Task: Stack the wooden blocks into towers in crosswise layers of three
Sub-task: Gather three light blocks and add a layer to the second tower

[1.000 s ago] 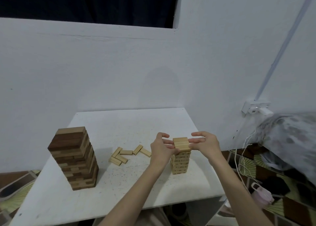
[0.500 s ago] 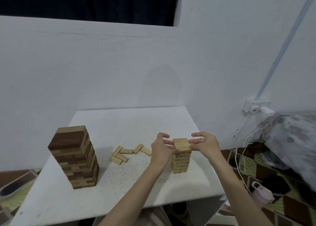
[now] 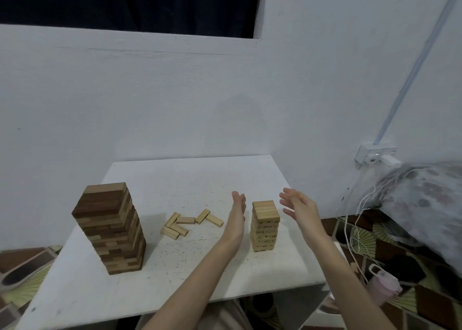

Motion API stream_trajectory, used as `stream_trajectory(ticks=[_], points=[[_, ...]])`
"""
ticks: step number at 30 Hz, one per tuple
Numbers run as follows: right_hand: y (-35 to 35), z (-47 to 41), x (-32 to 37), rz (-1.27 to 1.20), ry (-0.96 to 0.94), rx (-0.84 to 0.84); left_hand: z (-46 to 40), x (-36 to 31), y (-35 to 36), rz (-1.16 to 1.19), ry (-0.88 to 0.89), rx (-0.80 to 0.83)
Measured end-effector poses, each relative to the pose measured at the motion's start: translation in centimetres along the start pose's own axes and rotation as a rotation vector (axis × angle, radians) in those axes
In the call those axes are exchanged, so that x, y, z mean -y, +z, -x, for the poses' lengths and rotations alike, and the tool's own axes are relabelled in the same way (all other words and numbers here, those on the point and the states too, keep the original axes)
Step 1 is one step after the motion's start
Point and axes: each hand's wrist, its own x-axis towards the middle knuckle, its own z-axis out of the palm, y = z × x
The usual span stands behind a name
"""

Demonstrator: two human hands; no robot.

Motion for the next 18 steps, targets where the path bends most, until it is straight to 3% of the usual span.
stream_trajectory(ticks=[6,10,18], points=[[0.7,1.3,-2.2,-0.107,0.063,0.127,1.3,0.2,1.4,0.082,-0.066,0.107],[0.8,2.0,-2.9,-0.140,0.113,0.184,1.6,0.2,1.6,0.266,-0.106,0.117],[1.8,3.7,-2.4,-0.192,0.071,0.196,2.2,0.3,1.9,0.171,-0.089,0.148]])
